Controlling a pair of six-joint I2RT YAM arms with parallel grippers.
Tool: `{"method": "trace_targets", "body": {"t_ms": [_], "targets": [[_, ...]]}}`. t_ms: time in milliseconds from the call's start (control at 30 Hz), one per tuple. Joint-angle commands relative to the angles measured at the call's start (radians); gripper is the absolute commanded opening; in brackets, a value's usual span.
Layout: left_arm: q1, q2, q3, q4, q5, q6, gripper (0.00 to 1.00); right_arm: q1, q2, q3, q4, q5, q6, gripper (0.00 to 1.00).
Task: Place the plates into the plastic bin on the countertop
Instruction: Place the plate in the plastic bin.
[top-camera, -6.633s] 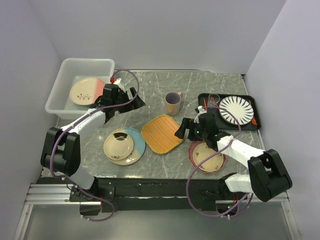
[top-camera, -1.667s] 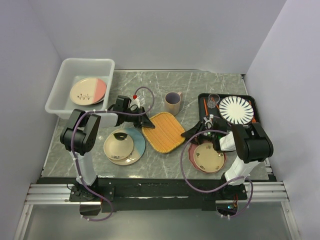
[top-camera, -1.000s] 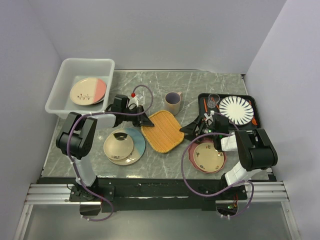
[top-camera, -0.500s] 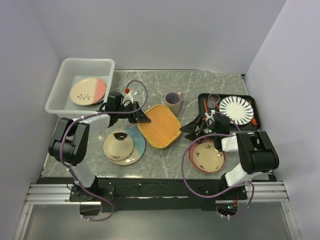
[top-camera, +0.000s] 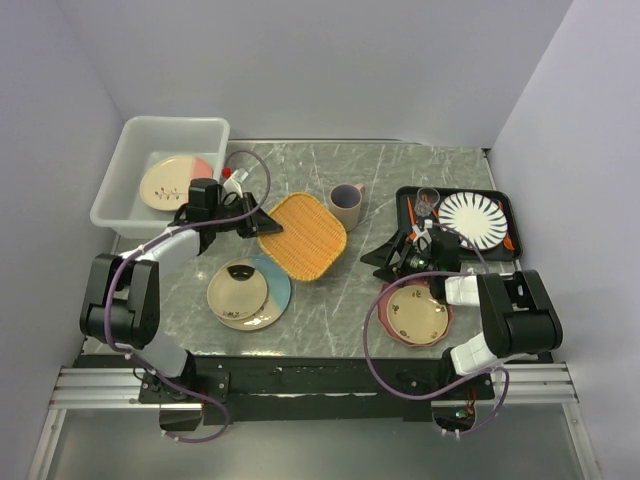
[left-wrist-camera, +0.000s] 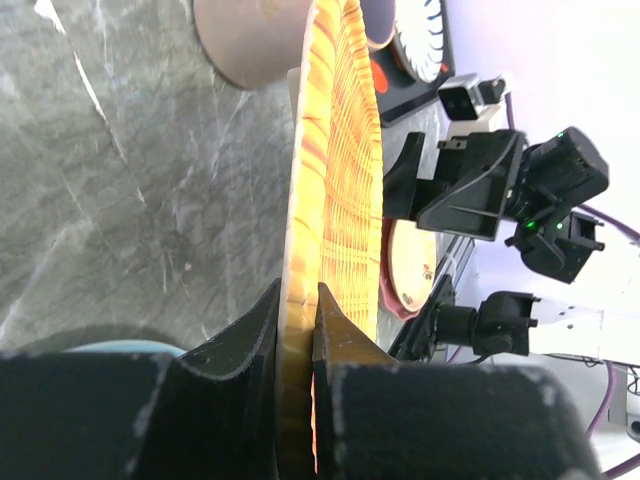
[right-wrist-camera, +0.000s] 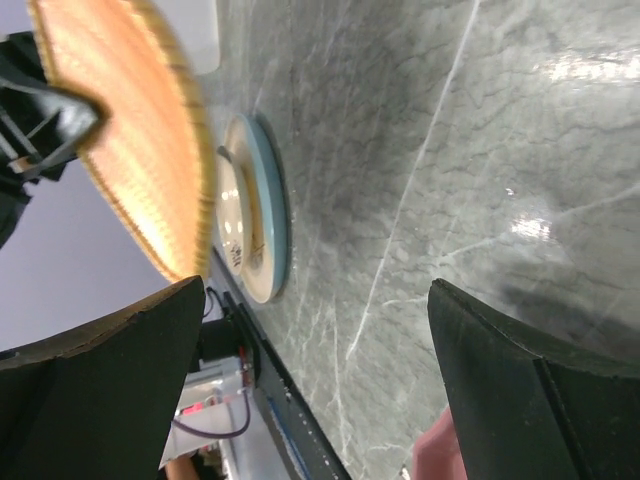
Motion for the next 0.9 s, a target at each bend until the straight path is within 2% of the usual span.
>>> {"method": "trace_targets", "body": {"t_ms": [0, 467, 867], "targets": [[0.02, -0.091, -0.01, 0.088, 0.022, -0.047, 0.01, 0.001, -0.055, 0.016, -0.117, 0.087, -0.083, 1.0], [0.07, -0.154, -0.005, 0.108, -0.031, -0.091, 0.01, 0.019, -0.287, 0.006, -0.268, 0.29, -0.171, 1.0], [0.081, -0.17, 0.024, 0.105, -0.08, -0.108, 0.01, 0.137, -0.439, 0.035, -0.412, 0.547, -0.229, 1.0]]}}
